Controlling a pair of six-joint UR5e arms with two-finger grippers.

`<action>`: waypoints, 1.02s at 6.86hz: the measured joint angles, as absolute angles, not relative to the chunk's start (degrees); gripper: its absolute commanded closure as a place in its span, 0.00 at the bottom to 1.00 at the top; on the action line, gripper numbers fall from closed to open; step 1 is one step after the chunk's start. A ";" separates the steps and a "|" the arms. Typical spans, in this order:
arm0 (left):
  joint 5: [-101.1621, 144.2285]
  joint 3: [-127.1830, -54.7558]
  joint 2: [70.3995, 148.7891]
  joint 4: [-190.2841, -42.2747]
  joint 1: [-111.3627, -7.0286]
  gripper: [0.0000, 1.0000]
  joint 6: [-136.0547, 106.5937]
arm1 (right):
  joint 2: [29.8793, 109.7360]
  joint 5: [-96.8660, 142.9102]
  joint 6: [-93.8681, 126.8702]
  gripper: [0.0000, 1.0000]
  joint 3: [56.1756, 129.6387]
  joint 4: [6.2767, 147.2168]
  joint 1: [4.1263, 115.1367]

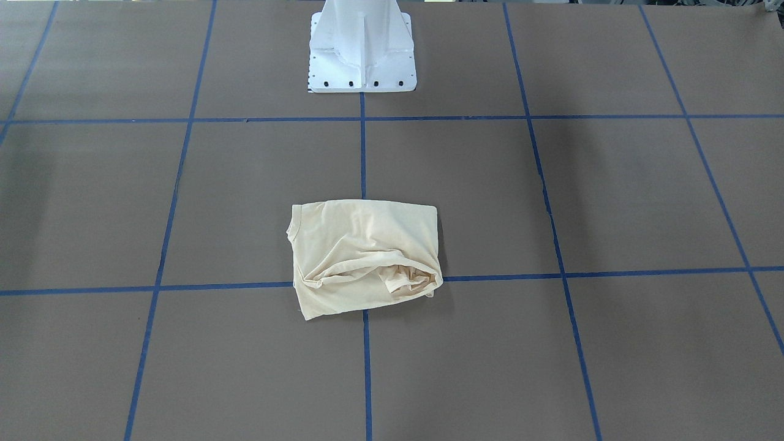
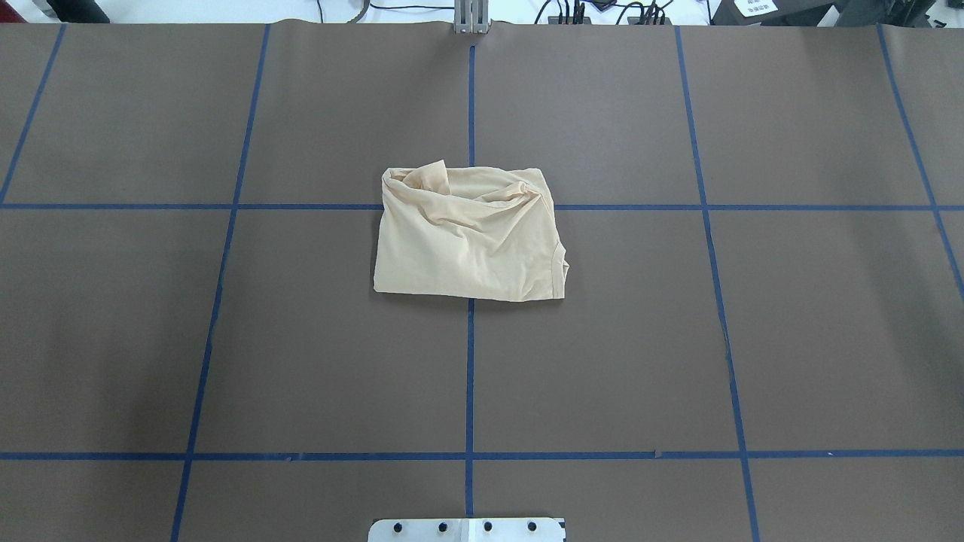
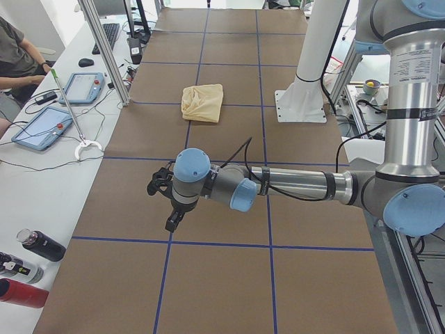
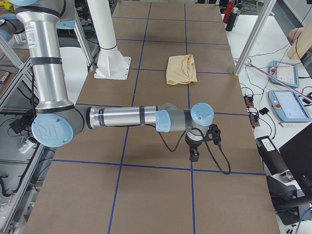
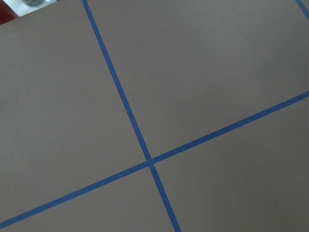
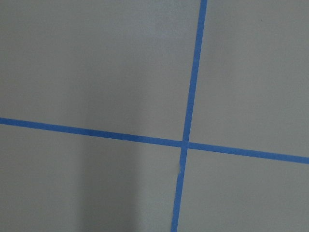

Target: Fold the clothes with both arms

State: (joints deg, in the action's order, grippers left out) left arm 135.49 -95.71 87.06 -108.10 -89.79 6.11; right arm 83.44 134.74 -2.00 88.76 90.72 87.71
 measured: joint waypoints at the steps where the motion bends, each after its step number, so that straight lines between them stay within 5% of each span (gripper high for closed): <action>1: 135.49 -95.77 86.96 -108.18 -89.78 0.00 4.89 | 84.42 134.58 -2.00 0.00 89.84 90.60 87.72; 7: 135.51 -95.92 86.90 -108.71 -89.56 0.00 4.09 | 85.91 134.70 -1.18 0.00 91.74 90.53 87.43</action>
